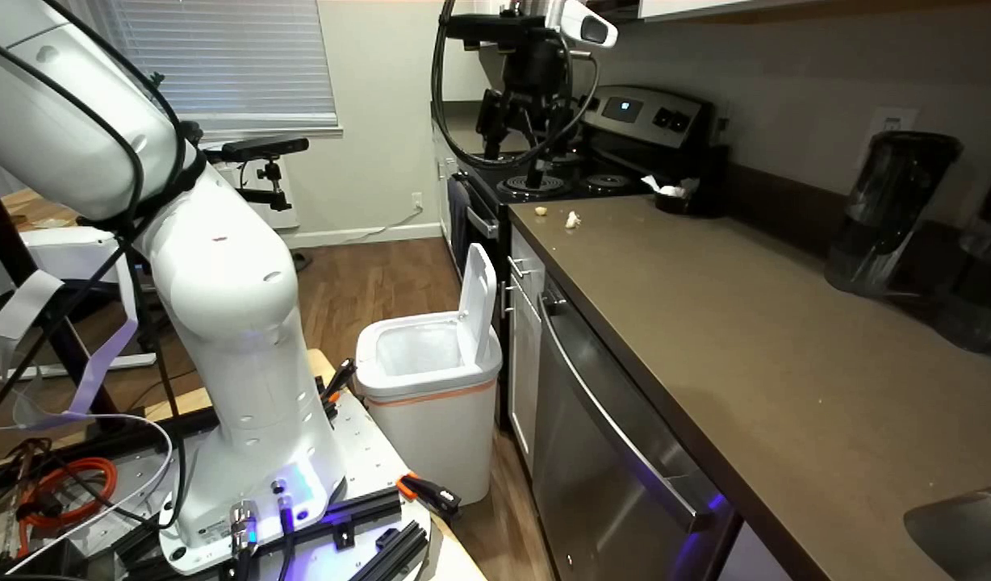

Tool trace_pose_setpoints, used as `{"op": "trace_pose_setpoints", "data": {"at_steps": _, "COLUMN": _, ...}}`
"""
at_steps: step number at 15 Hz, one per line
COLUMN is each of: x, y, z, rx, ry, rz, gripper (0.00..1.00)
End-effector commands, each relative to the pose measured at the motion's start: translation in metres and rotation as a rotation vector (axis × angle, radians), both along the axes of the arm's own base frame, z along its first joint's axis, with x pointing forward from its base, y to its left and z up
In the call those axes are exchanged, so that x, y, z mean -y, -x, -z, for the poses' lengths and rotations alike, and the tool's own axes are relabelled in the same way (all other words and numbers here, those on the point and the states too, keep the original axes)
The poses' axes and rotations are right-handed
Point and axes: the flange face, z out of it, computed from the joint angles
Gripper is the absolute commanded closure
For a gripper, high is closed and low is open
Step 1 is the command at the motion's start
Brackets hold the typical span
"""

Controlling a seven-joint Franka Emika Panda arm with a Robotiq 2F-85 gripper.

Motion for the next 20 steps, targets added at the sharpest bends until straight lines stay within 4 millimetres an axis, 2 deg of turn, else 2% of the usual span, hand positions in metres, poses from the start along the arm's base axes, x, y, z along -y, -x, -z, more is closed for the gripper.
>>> {"op": "trace_pose_setpoints", "data": {"at_steps": 1, "x": -0.006, "y": -0.012, "z": 0.006, "rx": 0.022, "ry": 0.013, "rz": -0.005, "gripper": 0.00}}
{"op": "trace_pose_setpoints", "data": {"at_steps": 5, "x": -0.031, "y": -0.058, "z": 0.023, "rx": 0.104, "ry": 0.050, "rz": -0.078, "gripper": 0.00}}
{"op": "trace_pose_setpoints", "data": {"at_steps": 10, "x": -0.081, "y": -0.150, "z": 0.060, "rx": 0.182, "ry": 0.094, "rz": -0.231, "gripper": 0.00}}
{"op": "trace_pose_setpoints", "data": {"at_steps": 12, "x": -0.094, "y": -0.183, "z": 0.069, "rx": 0.184, "ry": 0.096, "rz": -0.285, "gripper": 0.00}}
{"op": "trace_pose_setpoints", "data": {"at_steps": 16, "x": -0.113, "y": -0.241, "z": 0.081, "rx": 0.211, "ry": 0.092, "rz": -0.397, "gripper": 0.00}}
{"op": "trace_pose_setpoints", "data": {"at_steps": 20, "x": -0.125, "y": -0.284, "z": 0.090, "rx": 0.265, "ry": 0.048, "rz": -0.494, "gripper": 0.00}}
